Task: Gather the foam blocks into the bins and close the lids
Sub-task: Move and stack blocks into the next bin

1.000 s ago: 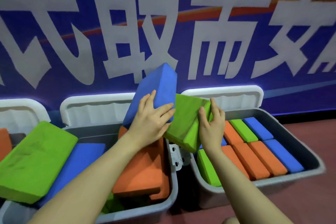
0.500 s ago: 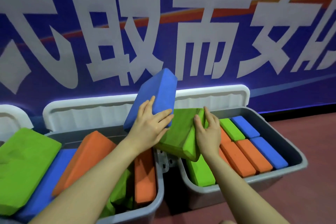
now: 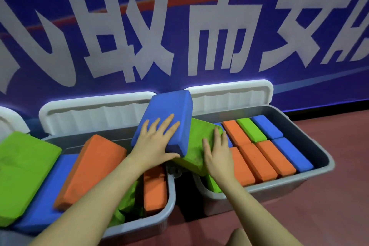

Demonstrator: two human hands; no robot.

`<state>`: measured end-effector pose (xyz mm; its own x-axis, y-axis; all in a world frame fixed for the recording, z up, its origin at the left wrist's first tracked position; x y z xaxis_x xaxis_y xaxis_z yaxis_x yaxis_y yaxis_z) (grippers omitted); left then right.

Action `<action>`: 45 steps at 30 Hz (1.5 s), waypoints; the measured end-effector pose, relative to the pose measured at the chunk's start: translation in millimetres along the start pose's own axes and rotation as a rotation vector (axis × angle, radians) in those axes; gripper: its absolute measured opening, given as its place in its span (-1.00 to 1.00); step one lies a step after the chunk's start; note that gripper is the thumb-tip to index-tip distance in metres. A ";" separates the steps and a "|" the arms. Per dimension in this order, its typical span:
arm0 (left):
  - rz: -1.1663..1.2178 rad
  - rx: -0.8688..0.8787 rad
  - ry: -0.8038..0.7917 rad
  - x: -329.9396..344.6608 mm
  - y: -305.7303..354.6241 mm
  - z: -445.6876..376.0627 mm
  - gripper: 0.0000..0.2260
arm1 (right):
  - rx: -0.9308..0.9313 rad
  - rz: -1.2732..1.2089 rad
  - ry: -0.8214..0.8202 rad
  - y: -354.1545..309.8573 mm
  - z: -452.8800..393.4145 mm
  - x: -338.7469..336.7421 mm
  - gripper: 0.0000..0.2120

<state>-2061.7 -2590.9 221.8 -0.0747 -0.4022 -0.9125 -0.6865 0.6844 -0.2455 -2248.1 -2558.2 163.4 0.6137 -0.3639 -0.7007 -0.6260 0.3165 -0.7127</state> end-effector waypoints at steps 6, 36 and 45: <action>0.234 -0.262 -0.301 22.6 -10.0 12.2 -0.04 | -0.058 0.169 -0.170 19.3 22.3 18.1 0.16; 0.303 -0.246 -0.189 18.4 -13.2 15.6 -0.38 | -0.374 0.019 -0.011 -16.8 17.8 -3.6 -0.26; 0.276 -0.334 -0.120 -11.9 -60.2 99.4 -0.22 | -0.633 0.119 0.148 -113.6 71.8 7.1 -0.49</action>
<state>-1947.6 -2566.9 214.9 -0.2171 -0.1453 -0.9653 -0.8499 0.5146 0.1137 -2138.1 -2533.9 237.0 0.4789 -0.4888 -0.7292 -0.8750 -0.1982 -0.4417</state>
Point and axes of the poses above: each hand's wrist, its own z-axis away from the middle knuckle, its own x-axis out of the palm, y = z × x, the point moved 7 cm from there along -z, towards the middle knuckle, and after that the axes turned 13 degrees about x, right-handed, at the moved point
